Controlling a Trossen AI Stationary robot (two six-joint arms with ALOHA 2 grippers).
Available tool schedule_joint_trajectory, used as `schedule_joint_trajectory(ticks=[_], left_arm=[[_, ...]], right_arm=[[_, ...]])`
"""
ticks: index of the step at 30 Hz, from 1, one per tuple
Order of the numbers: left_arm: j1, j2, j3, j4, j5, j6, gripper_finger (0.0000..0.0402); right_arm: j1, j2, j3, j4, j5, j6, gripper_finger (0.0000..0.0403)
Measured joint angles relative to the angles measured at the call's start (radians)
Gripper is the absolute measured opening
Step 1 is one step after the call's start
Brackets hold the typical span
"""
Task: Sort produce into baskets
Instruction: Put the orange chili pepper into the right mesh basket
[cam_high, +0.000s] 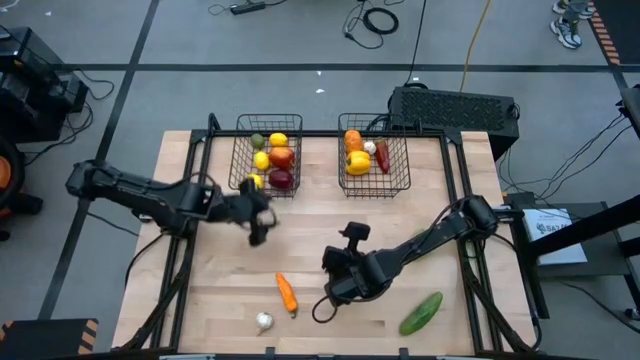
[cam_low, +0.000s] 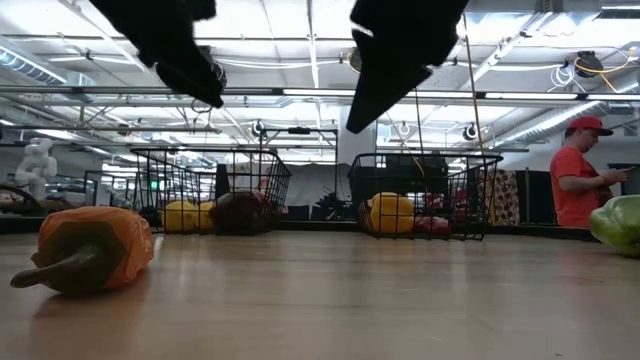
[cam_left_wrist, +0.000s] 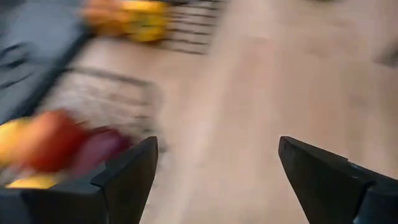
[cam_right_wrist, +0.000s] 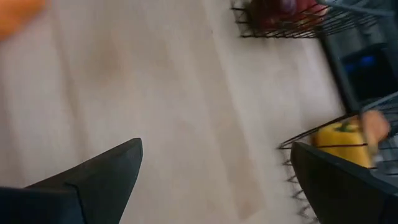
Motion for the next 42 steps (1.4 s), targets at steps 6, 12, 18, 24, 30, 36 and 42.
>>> schedule_joint_trajectory(ticks=[6,12,18,24,30,36,42], left_arm=[[-0.204,0.000,-0.063,0.131,0.115,0.052,0.0340],[-0.310,0.032,-0.139,0.270,0.205,0.065,0.0340],[-0.362,0.143,-0.162,0.277,0.206,0.058,0.0340],[-0.399,0.309,-0.162,0.369,0.207,0.102,0.0340],[-0.399,0.411,-0.161,0.465,0.215,0.165,0.0340],[-0.389,0.468,-0.161,0.466,0.216,0.171,0.0340],[-0.389,0.503,-0.161,0.498,0.220,0.226,0.0324]], right_arm=[[0.031,0.000,0.000,0.062,-0.051,0.023,0.0400],[0.040,0.000,0.000,0.086,-0.052,-0.022,0.0400],[0.045,0.000,0.000,0.086,-0.077,-0.045,0.0400],[0.052,0.000,0.000,0.093,-0.076,-0.069,0.0400],[0.052,0.000,0.000,0.097,-0.075,-0.070,0.0400],[0.053,0.000,0.000,0.102,-0.075,-0.073,0.0400],[0.053,0.000,0.000,0.122,-0.073,-0.096,0.0400]])
